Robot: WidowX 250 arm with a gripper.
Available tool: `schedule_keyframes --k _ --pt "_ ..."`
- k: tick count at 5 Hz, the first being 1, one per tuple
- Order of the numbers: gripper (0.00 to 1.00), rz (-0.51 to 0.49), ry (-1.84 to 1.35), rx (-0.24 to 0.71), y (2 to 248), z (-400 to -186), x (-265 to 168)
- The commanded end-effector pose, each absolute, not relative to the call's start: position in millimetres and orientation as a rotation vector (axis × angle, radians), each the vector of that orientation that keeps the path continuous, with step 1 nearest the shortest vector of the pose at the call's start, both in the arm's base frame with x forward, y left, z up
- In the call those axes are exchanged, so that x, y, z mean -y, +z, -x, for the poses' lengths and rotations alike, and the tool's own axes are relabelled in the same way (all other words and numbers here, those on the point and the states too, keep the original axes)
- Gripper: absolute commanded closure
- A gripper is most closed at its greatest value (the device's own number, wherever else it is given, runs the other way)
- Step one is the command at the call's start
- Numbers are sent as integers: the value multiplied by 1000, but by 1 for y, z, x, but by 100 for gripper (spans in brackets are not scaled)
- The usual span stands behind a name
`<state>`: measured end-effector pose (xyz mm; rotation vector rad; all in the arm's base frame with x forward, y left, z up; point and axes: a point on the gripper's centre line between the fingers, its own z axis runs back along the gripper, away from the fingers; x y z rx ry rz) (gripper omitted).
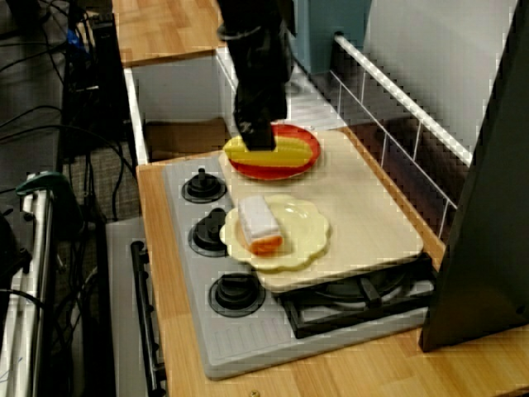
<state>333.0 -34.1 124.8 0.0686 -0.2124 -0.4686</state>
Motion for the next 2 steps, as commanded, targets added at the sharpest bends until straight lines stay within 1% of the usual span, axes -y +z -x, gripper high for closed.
schedule_keyframes --k 1,2 --pt "0 -73 -406 230 132 -325 15" --pt "0 -73 -404 230 128 -322 13"
